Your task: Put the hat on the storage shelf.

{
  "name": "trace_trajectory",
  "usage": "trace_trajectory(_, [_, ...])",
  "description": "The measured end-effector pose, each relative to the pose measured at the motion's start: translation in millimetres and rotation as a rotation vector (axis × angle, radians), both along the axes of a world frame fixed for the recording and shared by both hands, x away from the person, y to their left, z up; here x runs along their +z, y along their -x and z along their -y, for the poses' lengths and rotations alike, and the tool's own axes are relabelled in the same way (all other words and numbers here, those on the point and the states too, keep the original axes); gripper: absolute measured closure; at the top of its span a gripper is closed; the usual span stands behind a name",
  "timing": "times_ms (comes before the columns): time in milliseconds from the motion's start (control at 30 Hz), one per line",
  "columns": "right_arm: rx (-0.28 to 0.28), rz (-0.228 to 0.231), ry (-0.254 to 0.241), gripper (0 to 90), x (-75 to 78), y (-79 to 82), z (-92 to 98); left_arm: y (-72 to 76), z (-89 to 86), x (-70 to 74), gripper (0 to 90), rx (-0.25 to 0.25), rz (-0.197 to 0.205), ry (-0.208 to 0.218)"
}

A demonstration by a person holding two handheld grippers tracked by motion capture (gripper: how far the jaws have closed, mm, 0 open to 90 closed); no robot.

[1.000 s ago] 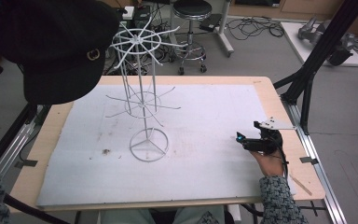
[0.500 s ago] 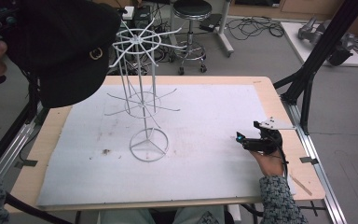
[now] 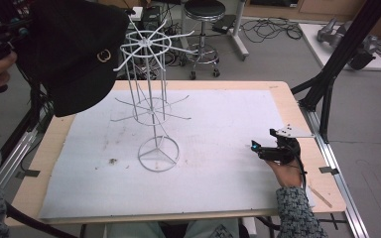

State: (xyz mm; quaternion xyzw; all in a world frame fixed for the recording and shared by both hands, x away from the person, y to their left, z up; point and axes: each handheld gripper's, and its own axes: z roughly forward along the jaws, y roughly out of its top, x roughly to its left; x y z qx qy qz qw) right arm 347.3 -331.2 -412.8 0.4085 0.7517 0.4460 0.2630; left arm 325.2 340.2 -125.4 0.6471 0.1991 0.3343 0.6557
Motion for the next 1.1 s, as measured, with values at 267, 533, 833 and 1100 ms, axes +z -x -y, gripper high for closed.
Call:
trace_trajectory(267, [0.0, -0.002, 0.003, 11.9, 0.0, -0.1, -0.6, -2.4, 0.4, -7.7, 83.7, 0.011, -0.015, -0.025])
trace_trajectory(533, [-0.001, -0.004, -0.001, 11.9, 0.1, -0.1, -0.4, -8.6, 5.6, -18.8, 83.1, 0.043, -0.044, -0.085])
trace_trajectory(833, [0.0, -0.001, 0.001, 11.9, 0.1, -0.1, -0.3, -12.1, 8.5, -25.8, 83.0, 0.07, -0.062, -0.12])
trace_trajectory(1100, [0.001, -0.002, 0.003, 11.9, 0.1, 0.0, -0.5, -12.7, 9.9, -30.0, 82.6, 0.082, -0.075, -0.156])
